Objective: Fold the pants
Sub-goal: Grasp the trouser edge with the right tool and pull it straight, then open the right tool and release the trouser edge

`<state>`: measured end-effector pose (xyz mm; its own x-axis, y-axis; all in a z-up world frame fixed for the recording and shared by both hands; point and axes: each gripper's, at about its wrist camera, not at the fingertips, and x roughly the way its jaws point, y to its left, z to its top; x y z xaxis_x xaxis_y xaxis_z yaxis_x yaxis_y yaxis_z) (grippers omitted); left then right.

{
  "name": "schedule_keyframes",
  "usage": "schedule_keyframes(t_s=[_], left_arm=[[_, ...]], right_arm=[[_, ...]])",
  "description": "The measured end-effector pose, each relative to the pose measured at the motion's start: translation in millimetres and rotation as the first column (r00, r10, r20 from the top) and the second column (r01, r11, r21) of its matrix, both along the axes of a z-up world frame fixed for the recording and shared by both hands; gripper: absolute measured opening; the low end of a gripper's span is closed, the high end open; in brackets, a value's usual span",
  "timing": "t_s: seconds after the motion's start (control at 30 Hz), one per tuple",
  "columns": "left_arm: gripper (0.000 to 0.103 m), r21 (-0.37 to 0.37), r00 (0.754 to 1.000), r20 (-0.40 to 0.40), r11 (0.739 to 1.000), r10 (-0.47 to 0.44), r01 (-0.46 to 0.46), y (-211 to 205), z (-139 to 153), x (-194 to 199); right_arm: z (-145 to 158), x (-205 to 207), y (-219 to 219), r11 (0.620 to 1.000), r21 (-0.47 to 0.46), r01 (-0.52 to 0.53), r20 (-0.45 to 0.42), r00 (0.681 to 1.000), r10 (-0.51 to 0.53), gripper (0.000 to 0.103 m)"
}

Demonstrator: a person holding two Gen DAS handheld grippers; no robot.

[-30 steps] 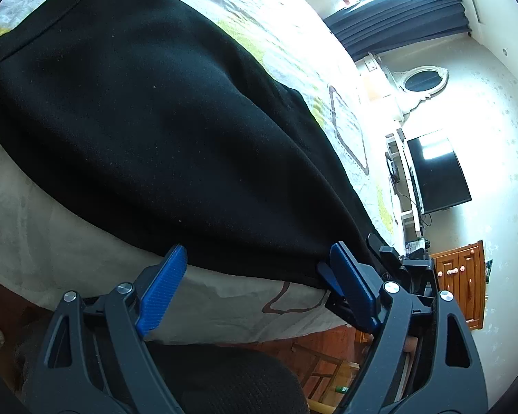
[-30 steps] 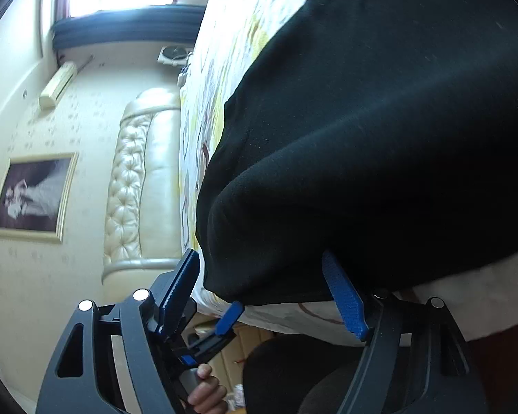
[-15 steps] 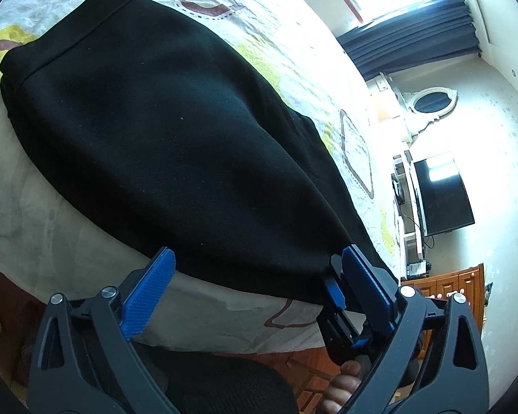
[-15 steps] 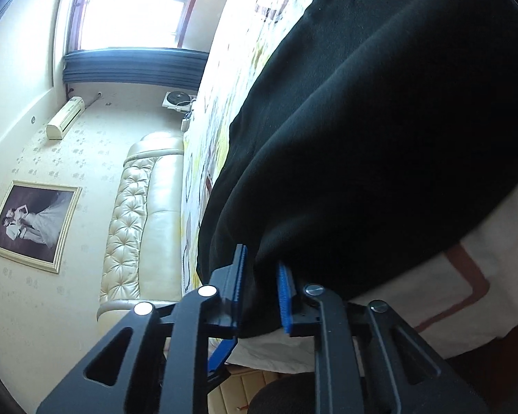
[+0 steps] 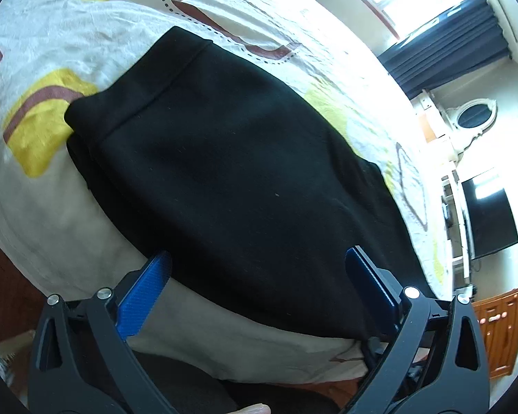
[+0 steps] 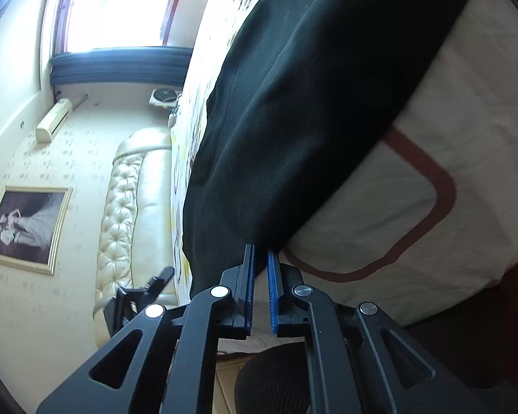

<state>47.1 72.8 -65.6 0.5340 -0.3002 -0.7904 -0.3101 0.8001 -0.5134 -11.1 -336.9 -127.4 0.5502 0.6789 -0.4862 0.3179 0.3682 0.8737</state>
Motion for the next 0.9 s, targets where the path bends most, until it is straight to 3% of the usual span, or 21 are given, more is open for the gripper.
schedule_keyframes(t_s=[0.07, 0.13, 0.17, 0.23, 0.3, 0.37, 0.47, 0.6, 0.67, 0.73, 0.77, 0.8, 0.83, 0.9], left_arm=[[0.1, 0.007, 1.0, -0.015, 1.0, -0.006, 0.006, 5.7, -5.2, 3.6], [0.1, 0.004, 1.0, -0.019, 1.0, -0.001, 0.001, 7.2, -5.1, 4.1], [0.1, 0.016, 1.0, -0.017, 1.0, 0.003, -0.003, 8.2, -4.7, 3.6], [0.1, 0.086, 1.0, -0.016, 0.996, 0.017, -0.016, 11.6, -4.2, 2.2], [0.1, 0.153, 0.999, -0.037, 0.988, 0.037, -0.03, 18.6, -6.9, 3.5], [0.1, 0.14, 0.997, -0.047, 0.989, 0.059, -0.052, 26.1, -10.5, 3.4], [0.1, 0.137, 0.997, -0.046, 0.989, 0.062, -0.056, 27.7, -10.1, 1.2], [0.1, 0.212, 0.998, -0.067, 0.977, 0.012, 0.002, 19.6, -10.3, 2.3], [0.1, 0.218, 0.997, -0.071, 0.976, 0.014, 0.002, 19.3, -9.5, 2.1], [0.1, 0.223, 0.997, -0.072, 0.975, 0.018, -0.001, 18.5, -8.4, 2.4], [0.1, 0.225, 0.997, -0.071, 0.974, 0.021, -0.004, 16.7, -7.6, 3.1], [0.1, 0.229, 0.997, -0.07, 0.973, 0.023, -0.006, 16.3, -7.6, 2.1], [0.1, 0.236, 0.997, -0.069, 0.972, 0.023, -0.006, 13.5, -7.7, 5.4], [0.1, 0.244, 0.997, -0.069, 0.97, 0.021, -0.003, 11.3, -8.2, 5.4]], right_arm=[[6.3, -2.7, -16.6, 0.999, -0.017, 0.041, 0.017, 0.999, -0.041, 0.01], [12.4, -6.4, -39.0, 0.993, -0.049, 0.104, 0.035, 0.994, -0.103, 0.02], [13.7, -9.3, -51.7, 0.988, -0.048, 0.146, 0.039, 0.989, -0.145, 0.031], [12.5, -12.8, -76.9, 0.976, -0.041, 0.216, 0.038, 0.976, -0.214, 0.039], [5.4, -13.9, -96.6, 0.964, -0.008, 0.264, 0.023, 0.964, -0.264, 0.039], [-0.3, -14.1, -109.3, 0.953, 0.041, 0.301, 0.009, 0.954, -0.301, 0.039], [6.1, -19.9, -125.5, 0.939, 0.009, 0.343, 0.035, 0.939, -0.343, 0.022], [5.0, -50.1, -180.2, 0.846, -0.067, 0.528, 0.009, 0.849, -0.529, 0.021], [15.4, -67.6, -204.2, 0.784, -0.135, 0.606, 0.006, 0.791, -0.611, 0.03], [26.7, -77.7, -221.3, 0.751, -0.136, 0.647, 0.031, 0.76, -0.649, 0.032], [34.4, -78.8, -225.3, 0.746, -0.143, 0.65, 0.047, 0.758, -0.651, 0.038], [43.1, -76.5, -226.8, 0.752, -0.151, 0.642, 0.067, 0.765, -0.64, 0.051], [51.1, -70.2, -225.6, 0.766, -0.161, 0.622, 0.087, 0.782, -0.617, 0.056], [65.3, -49.6, -217.9, 0.809, -0.198, 0.553, 0.125, 0.833, -0.539, 0.059]])
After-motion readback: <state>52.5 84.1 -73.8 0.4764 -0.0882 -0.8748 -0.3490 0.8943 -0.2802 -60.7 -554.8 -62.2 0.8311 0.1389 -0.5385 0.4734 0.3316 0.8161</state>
